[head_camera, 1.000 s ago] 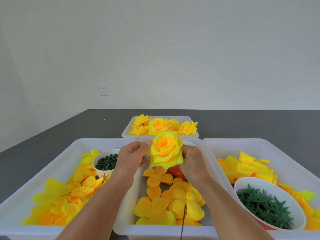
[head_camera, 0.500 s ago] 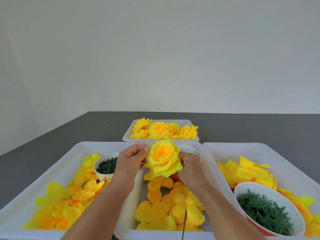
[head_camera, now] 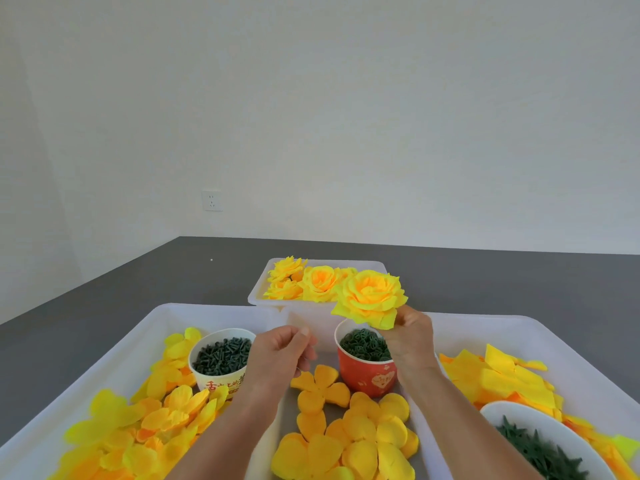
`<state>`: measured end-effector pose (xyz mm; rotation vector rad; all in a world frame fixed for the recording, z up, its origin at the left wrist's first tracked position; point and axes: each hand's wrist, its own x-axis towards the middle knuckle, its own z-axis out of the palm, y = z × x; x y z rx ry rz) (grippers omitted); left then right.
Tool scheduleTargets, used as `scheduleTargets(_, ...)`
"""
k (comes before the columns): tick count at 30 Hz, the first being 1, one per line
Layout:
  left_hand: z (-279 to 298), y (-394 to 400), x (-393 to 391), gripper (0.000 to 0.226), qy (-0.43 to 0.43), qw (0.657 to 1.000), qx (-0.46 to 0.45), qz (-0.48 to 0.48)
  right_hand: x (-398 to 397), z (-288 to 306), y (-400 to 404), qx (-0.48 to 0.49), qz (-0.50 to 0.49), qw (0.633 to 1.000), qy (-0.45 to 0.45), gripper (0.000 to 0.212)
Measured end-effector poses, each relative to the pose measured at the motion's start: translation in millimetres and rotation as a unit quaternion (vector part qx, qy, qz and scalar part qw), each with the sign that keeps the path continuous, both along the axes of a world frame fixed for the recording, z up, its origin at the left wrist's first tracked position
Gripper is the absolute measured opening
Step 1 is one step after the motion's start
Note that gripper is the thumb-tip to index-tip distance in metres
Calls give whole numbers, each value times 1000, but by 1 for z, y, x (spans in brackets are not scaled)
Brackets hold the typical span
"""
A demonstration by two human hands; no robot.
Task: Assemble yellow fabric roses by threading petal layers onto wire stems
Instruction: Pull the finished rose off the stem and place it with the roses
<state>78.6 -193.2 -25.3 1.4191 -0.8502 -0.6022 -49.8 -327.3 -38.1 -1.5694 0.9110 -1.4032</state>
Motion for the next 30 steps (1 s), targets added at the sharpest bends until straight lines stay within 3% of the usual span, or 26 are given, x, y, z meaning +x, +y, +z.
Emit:
scheduleTargets(4, -5, -3, 2, 33, -25, 1000, 11, -9, -2, 12, -21, 4, -8, 1000, 0, 39)
scheduleTargets(9, -9, -6, 4, 38, -49, 998, 22, -26, 4, 24, -46, 32, 1, 998, -48, 18)
scheduleTargets(17, -9, -9, 4, 31, -51, 997, 25, -45, 24, 33, -85, 46, -6, 999, -24, 21)
scheduleTargets(21, -9, -10, 3, 30, -53, 996, 45, -57, 37, 26, -102, 57, -26, 997, 39, 14)
scheduleTargets(30, -5, -19, -5, 30, -61, 996, 45, -34, 46, 10, -113, 62, -76, 970, 222, 21)
